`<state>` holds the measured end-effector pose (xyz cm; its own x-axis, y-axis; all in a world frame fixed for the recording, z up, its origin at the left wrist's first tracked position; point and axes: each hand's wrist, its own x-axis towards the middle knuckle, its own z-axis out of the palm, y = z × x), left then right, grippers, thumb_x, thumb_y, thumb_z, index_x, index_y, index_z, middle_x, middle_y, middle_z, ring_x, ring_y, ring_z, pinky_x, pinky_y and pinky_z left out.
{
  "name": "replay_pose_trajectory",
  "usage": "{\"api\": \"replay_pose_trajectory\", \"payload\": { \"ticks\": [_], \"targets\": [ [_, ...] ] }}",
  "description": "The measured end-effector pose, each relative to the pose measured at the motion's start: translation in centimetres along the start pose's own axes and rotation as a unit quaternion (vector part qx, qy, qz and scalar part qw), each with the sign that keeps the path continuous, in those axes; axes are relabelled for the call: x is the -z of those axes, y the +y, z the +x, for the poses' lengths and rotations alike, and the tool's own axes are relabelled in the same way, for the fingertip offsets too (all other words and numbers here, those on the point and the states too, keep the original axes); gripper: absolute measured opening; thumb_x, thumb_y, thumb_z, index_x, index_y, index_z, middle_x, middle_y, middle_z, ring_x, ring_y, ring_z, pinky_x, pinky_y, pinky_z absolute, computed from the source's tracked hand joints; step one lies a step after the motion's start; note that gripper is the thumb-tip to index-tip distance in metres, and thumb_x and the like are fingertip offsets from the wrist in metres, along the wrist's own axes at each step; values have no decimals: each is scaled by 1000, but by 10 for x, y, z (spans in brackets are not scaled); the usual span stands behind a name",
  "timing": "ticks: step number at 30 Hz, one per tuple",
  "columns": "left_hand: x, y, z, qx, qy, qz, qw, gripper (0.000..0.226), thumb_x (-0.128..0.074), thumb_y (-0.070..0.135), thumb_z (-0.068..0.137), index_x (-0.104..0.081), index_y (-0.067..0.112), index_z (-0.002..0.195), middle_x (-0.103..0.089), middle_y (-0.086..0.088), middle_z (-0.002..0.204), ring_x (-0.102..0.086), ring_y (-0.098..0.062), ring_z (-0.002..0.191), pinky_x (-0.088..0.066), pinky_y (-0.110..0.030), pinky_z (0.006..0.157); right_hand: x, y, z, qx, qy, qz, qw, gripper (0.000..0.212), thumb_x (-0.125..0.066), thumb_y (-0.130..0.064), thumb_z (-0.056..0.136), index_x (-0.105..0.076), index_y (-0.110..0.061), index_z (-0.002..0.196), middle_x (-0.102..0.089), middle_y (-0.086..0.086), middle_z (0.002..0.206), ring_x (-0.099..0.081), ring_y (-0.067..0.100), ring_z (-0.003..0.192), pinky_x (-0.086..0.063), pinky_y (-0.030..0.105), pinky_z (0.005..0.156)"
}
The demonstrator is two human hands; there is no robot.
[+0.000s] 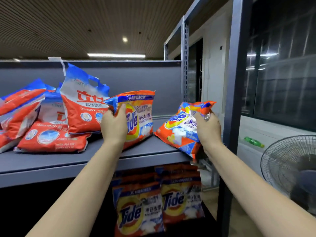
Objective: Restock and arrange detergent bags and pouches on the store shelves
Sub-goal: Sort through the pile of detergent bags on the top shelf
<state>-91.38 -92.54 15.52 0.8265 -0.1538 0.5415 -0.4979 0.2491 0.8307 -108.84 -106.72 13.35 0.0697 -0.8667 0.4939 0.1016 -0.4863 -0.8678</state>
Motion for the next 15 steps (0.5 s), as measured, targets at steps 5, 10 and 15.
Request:
{"api": "replay_pose_trajectory", "payload": {
  "ticks": [5,10,15],
  "targets": [
    [3,7,-24,-39,124,2,992,26,-49,35,96,-62,14,89,-69,-9,94,-62,-33,92,-46,-38,82,15,-3,-15,20,6,49,999,19,-51,-25,97,-61,-19,112,-67,3,104,-63,23,100,-50,43,91],
    [30,17,-43,-131,229,47,963,29,-44,35,98,-51,16,77,-66,-13,79,-57,-31,72,-27,-23,59,35,-16,-25,134,24,78,988,15,-55,-21,95,-66,-23,105,-63,-17,78,-59,-4,72,-46,16,68],
    [52,26,-57,-165,207,17,964,31,-40,32,99,-53,15,76,-60,0,71,-53,-12,60,-38,-27,64,47,-16,-54,199,35,88,976,12,-54,-25,89,-62,-32,85,-60,-18,66,-50,-6,62,-40,14,62]
  ]
}}
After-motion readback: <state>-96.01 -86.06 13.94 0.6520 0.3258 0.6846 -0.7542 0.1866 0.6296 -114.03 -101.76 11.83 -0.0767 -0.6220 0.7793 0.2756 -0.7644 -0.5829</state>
